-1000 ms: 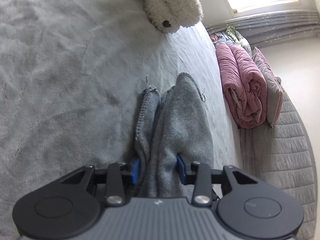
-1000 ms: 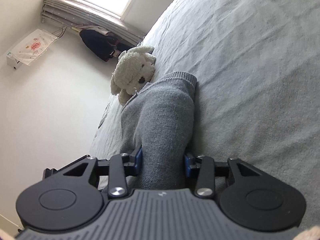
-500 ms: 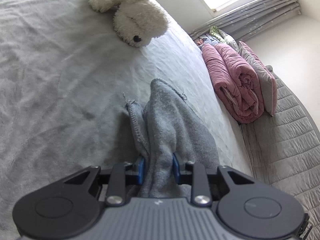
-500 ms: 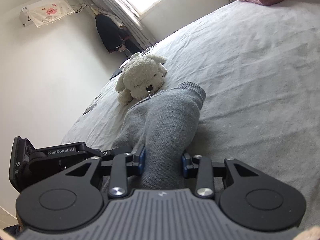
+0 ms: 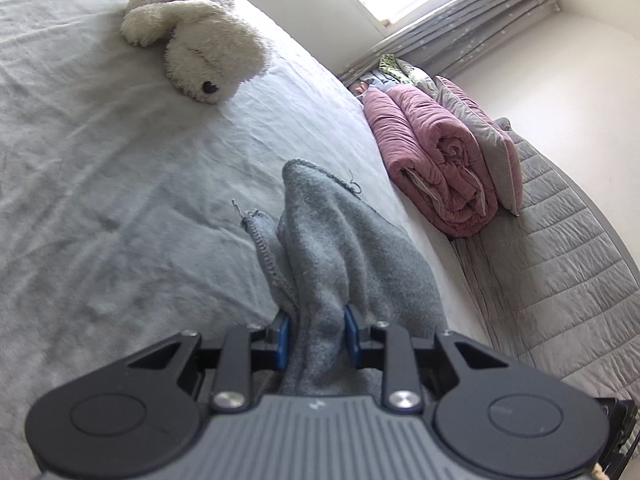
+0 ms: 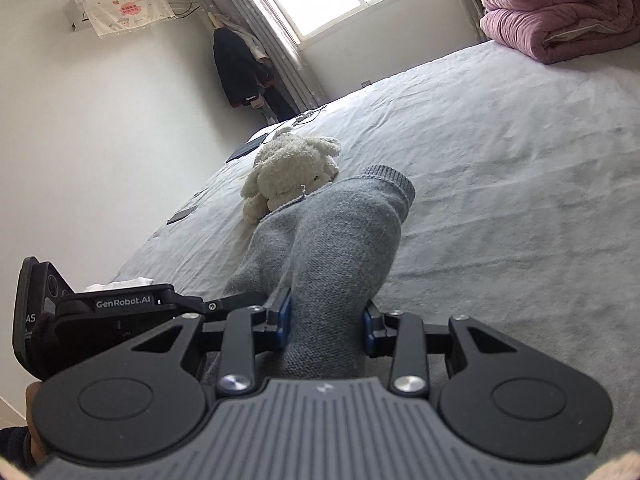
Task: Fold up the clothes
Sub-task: 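Pinch the sweater bundle with both grippers and lift it off the bed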
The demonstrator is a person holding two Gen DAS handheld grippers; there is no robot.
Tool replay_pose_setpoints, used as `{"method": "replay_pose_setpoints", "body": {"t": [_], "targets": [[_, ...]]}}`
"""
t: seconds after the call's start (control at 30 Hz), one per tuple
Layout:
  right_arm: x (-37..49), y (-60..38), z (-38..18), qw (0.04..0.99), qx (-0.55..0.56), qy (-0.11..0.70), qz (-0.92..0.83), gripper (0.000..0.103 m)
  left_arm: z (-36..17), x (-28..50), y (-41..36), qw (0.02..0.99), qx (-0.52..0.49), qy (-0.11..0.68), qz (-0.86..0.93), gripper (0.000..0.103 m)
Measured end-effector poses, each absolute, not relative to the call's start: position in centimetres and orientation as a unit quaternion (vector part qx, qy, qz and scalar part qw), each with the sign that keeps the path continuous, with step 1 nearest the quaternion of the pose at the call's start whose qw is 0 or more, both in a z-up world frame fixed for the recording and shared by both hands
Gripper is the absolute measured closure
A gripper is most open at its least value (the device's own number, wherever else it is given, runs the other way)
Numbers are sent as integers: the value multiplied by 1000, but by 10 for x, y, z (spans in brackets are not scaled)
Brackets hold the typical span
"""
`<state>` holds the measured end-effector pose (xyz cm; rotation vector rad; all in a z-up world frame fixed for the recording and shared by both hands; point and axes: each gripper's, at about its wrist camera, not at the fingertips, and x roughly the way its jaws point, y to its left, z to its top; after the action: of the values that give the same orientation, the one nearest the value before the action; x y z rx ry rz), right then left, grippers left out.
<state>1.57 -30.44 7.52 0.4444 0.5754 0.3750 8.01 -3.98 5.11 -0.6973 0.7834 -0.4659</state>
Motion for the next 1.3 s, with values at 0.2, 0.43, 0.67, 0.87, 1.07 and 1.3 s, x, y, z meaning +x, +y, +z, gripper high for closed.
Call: {"method": "replay_pose_setpoints", "body": {"t": [0.2,0.43,0.67,0.87,1.07,1.3], "targets": [[9,-333,83,921,203,285,171,66,55,71,-75,843,-313,370,-234,76],[-4,-393,95,930,196,277,143,66,62,69,-145,836,-316,368,-257,76],[-29,-470,103,938,208,257,104,66,68,58,-232,827,-313,367,-289,76],[-57,-538,106,945,216,240,58,66,66,47,-315,813,-302,372,-332,76],[-77,-605,101,944,233,230,21,66,56,35,-391,796,-302,378,-364,76],[-112,-668,85,934,281,222,-5,66,40,13,-449,778,-297,395,-389,77]]}}
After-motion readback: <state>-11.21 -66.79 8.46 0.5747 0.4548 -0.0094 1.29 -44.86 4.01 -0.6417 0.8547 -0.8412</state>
